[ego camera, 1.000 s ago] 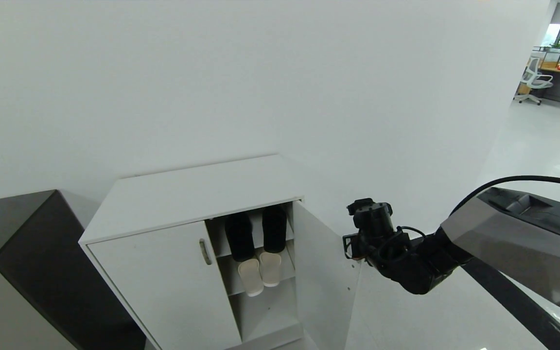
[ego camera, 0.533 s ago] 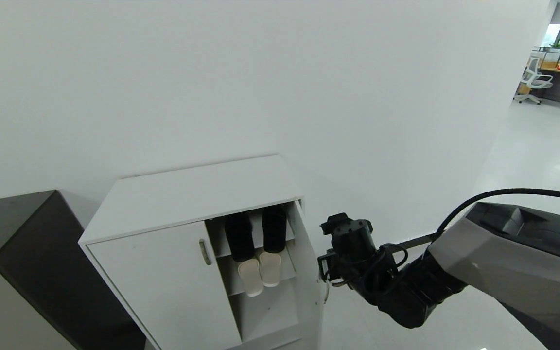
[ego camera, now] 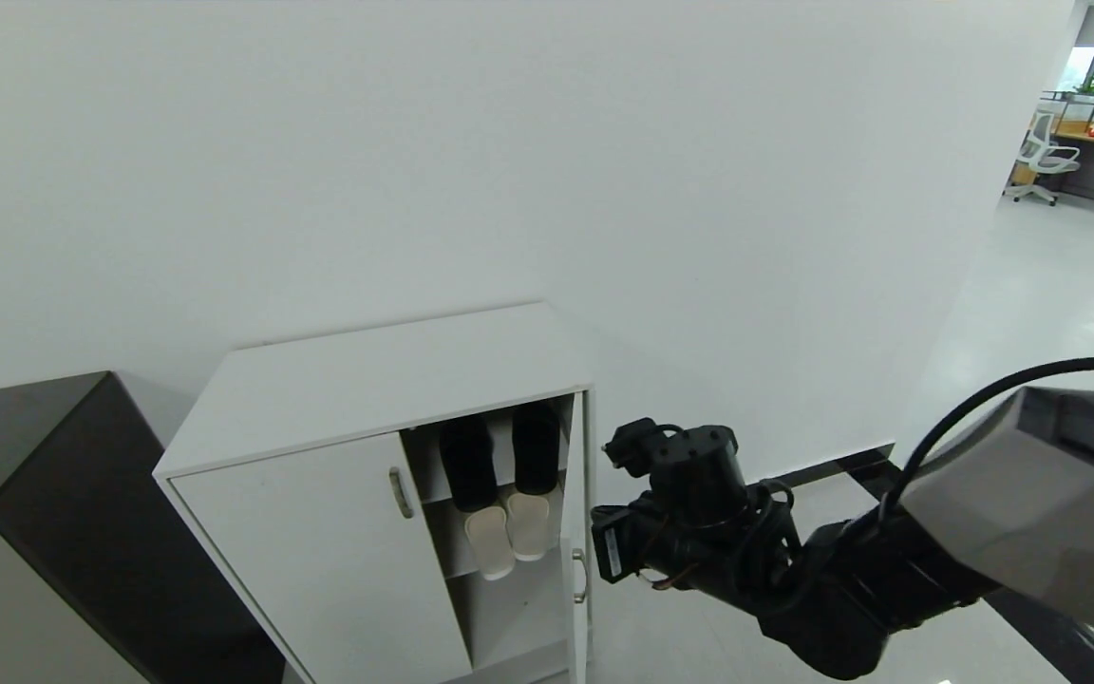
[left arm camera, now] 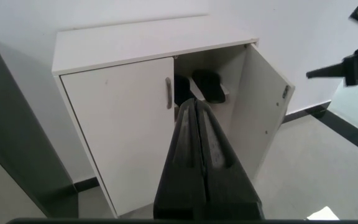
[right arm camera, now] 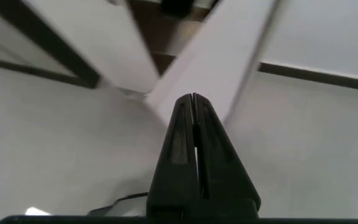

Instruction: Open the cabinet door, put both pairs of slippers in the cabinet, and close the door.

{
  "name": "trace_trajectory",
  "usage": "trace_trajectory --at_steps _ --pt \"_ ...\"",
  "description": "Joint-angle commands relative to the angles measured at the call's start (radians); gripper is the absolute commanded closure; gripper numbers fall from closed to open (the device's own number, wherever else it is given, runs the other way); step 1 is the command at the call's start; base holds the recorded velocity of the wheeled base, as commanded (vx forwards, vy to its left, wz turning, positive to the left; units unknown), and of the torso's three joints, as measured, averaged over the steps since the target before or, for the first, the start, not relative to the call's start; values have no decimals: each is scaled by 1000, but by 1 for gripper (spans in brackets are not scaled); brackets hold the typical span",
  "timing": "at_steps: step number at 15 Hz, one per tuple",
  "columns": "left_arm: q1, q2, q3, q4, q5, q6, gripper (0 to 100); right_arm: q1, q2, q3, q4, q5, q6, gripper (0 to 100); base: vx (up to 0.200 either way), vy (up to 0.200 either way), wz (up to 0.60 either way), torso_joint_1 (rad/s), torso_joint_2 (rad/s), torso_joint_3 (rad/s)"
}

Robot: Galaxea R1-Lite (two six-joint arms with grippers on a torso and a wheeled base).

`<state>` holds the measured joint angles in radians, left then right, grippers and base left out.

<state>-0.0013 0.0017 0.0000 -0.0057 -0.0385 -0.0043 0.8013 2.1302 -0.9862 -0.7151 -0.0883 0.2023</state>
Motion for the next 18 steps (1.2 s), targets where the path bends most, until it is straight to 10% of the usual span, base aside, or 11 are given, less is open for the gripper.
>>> trace_trajectory --at_steps 1,18 --pt "0 0 0 0 0 0 100 -1 -193 86 14 119 14 100 0 0 0 0 0 0" --pt "1 0 0 0 0 0 100 -36 -159 187 -106 176 -109 100 0 0 212 1 1 1"
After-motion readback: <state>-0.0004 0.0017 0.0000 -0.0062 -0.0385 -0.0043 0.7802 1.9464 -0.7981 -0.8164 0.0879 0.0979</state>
